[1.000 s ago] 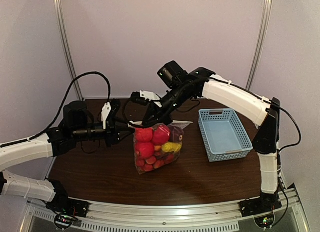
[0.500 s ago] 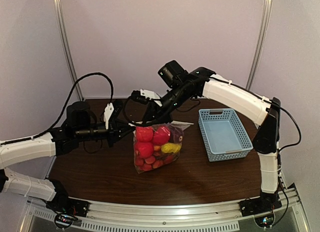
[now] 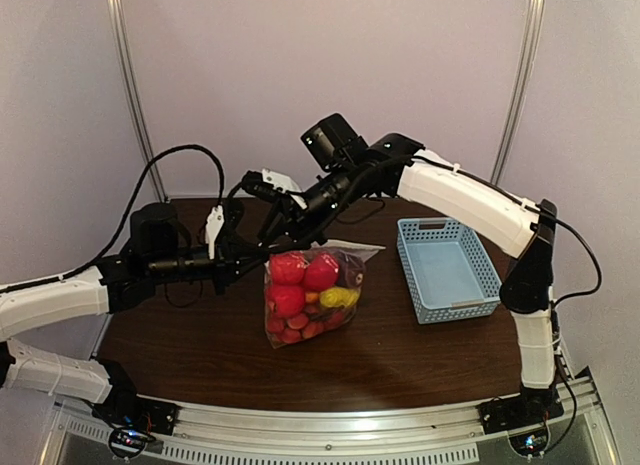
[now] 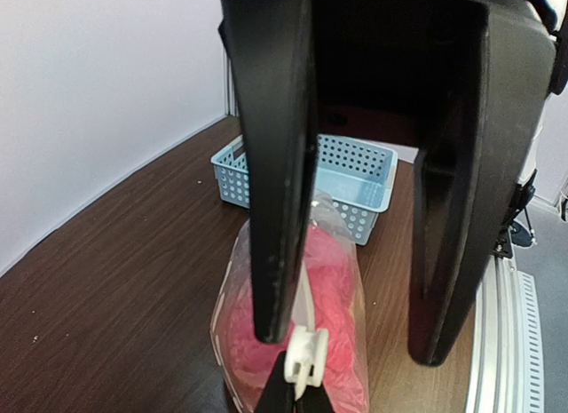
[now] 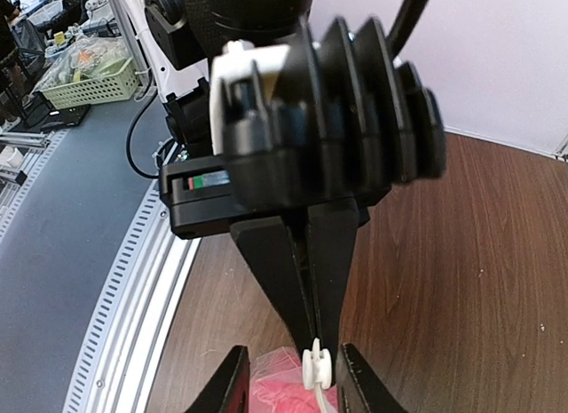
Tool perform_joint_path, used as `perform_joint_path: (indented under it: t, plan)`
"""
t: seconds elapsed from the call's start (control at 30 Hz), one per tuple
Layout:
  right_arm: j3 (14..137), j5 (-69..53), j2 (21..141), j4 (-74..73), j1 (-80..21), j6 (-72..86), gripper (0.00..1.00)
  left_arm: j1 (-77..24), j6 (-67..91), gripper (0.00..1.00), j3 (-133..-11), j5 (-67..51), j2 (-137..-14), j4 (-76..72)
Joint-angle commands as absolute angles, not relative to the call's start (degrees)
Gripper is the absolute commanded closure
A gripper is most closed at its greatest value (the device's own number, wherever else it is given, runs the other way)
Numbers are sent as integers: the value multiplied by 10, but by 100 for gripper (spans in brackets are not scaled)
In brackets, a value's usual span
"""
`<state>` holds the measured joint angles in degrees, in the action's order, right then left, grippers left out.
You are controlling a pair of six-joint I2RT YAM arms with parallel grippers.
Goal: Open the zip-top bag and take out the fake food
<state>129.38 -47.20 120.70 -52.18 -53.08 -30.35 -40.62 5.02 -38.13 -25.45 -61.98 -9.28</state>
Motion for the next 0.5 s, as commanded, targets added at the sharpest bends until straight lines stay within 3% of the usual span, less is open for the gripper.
perform_joint_path:
  t: [0.0, 0.17, 0.3, 0.47]
  plan:
    - [1306, -470, 1224, -503, -535, -275, 65, -407, 43, 100, -380, -258, -597, -126]
    - [1302, -459, 1226, -500, -535, -270, 67, -407, 45, 100, -379, -254, -593, -125]
    - [1298, -459, 1225, -498, -535, -267, 83, -407, 45, 100, -379, -253, -591, -124]
    - [1296, -447, 1224, -497, -534, -270, 94, -407, 46, 100, -379, -247, -587, -120]
